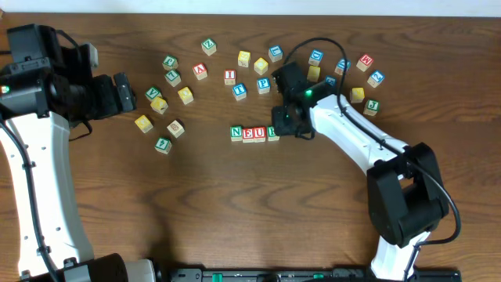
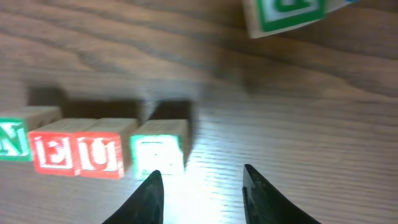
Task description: Spell out NEURIPS
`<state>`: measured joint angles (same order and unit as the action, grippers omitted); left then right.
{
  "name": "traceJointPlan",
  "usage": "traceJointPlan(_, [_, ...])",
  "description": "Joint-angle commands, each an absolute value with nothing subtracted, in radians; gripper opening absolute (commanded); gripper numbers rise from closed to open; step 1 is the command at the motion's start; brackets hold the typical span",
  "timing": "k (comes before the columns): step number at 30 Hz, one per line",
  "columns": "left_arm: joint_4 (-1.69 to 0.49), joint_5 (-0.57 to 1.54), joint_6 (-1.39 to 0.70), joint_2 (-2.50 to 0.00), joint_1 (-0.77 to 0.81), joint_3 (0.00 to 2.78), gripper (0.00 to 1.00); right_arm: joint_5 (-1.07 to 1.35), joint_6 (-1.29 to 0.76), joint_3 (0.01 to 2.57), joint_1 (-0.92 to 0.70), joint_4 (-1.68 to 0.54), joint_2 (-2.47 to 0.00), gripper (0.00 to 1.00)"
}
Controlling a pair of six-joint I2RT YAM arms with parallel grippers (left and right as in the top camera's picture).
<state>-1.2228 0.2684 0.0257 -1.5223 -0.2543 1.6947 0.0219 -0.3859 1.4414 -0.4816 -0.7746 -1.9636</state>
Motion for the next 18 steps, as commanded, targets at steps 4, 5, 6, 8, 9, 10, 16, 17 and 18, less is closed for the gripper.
traceJointPlan(4, [-1.222,0.28,0.025,-1.515,-0.257,1.718,0.98,0.004,-0.413,1.456,-0.469,-0.794,-2.025,0.29])
traceJointPlan(5, [-1.222,0.28,0.025,-1.515,-0.257,1.718,0.97,0.003,-0.415,1.456,-0.469,-0.797,-2.034,0.29])
traceJointPlan(6, [-1.222,0.28,0.025,-1.516,-0.257,1.718,0.97,0.003,-0.415,1.456,-0.469,-0.797,-2.039,0.28])
traceJointPlan(8, [-1.223,0.28,0.025,-1.515,-0.257,1.718,0.98,0.005,-0.416,1.456,-0.469,-0.798,-2.046,0.28])
traceJointPlan(9, [-1.222,0.28,0.025,-1.515,-0.257,1.718,0.98,0.006,-0.416,1.456,-0.469,-0.798,-2.047,0.28])
traceJointPlan(10, [-1.222,0.28,0.025,-1.516,-0.257,1.718,0.98,0.006,-0.416,1.456,-0.469,-0.798,-2.047,0.28])
traceJointPlan(16, [-1.223,0.28,0.025,-1.516,-0.257,1.718,0.98,0.007,-0.427,1.456,-0.47,-0.798,-2.048,0.29])
traceJointPlan(17, [-1.222,0.28,0.025,-1.515,-0.257,1.718,0.98,0.007,-0.431,1.456,-0.471,-0.798,-2.048,0.29])
traceJointPlan(18, [-1.222,0.28,0.025,-1.515,-0.257,1.718,0.98,0.01,-0.434,1.456,-0.472,-0.798,-2.048,0.29])
